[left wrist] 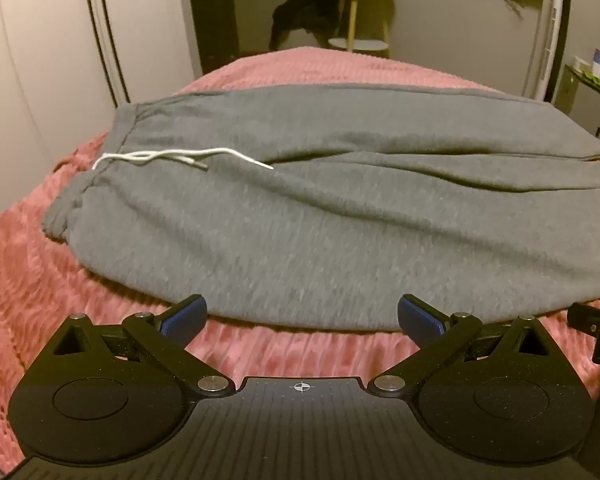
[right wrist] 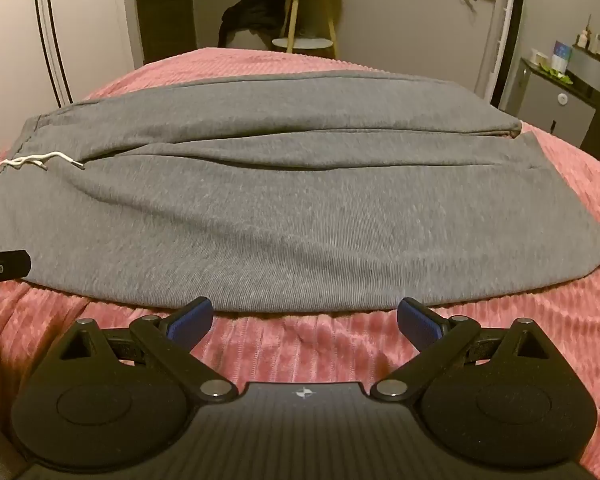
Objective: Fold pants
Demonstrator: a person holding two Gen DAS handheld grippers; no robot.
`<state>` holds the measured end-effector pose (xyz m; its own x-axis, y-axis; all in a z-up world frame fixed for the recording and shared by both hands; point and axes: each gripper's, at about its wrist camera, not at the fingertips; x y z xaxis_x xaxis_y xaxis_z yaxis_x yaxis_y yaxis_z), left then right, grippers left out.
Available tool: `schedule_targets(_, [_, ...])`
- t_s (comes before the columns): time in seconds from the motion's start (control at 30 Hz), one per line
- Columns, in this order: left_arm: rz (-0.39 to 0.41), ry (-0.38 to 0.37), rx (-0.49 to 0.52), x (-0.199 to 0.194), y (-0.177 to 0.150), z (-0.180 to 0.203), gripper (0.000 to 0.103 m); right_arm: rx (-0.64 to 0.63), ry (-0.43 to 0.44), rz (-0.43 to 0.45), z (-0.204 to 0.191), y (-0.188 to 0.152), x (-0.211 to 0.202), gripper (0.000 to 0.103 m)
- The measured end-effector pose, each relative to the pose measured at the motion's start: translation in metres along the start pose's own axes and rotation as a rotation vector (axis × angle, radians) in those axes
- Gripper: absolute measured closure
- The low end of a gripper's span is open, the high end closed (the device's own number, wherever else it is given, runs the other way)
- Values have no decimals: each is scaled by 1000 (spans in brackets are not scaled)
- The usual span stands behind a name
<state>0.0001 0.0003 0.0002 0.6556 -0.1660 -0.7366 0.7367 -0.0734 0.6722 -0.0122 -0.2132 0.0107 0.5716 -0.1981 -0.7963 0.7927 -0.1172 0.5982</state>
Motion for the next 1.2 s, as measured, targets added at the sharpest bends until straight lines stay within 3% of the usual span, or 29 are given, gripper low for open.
schedule_targets(1.2, [-16,11,12,4,-5,2,0,23,19,-17,3,-1,1,4])
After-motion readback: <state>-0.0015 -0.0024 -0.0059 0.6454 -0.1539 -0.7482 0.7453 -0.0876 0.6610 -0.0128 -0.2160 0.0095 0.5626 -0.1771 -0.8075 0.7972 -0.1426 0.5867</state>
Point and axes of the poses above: each gripper's, at about its wrist camera, not at the fingertips, and x roughly the way its jaws point, z to its right, y to its top, and after that the axes turned 9 degrees about -y, right-handed
